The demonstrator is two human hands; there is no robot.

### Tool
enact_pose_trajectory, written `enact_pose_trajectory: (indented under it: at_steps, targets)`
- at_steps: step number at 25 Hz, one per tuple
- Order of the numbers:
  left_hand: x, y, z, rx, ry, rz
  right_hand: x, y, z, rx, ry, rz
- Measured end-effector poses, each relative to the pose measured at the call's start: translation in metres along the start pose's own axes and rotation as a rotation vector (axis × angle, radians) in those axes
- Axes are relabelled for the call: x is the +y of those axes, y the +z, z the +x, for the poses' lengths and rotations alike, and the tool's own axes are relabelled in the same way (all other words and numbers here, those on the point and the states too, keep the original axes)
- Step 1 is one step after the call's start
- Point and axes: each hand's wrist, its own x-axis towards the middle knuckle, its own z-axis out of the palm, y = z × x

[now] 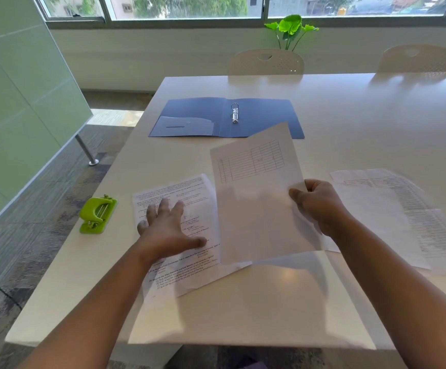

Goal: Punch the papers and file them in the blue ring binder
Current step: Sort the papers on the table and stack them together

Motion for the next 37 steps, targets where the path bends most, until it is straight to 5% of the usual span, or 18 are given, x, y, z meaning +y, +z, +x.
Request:
enact_pose_trajectory:
  at_steps: [5, 13, 17, 21, 25, 31, 37]
  targets:
    - [0.014, 0.019, -0.012, -0.173, 0.141, 0.044, 0.002, 0.000, -0.002, 0.032, 0.006, -0.030]
    - [0.015, 0.037, 0.014, -0.087, 0.294, 0.073, -0.002, -0.022, -0.002, 0.022, 0.003, -0.156]
    - [0.009, 0.024, 0.027, 0.035, 0.377, -0.122, -0.001, -0.034, -0.001, 0.090, -0.028, -0.175]
    - [0.004, 0.008, 0.033, 0.362, 0.086, 0.092, 0.002, -0.032, -0.001, 0.055, 0.026, -0.120]
    - [0.000, -0.014, 0.043, 0.172, -0.226, 0.079, 0.003, -0.020, -0.005, 0.013, 0.025, -0.116]
    - [-0.005, -0.025, 0.057, 0.052, -0.264, -0.163, 0.005, -0.015, -0.012, -0.008, 0.022, -0.122]
    - [0.003, -0.027, 0.052, 0.068, -0.312, -0.052, 0.004, -0.017, -0.015, 0.001, 0.018, -0.113]
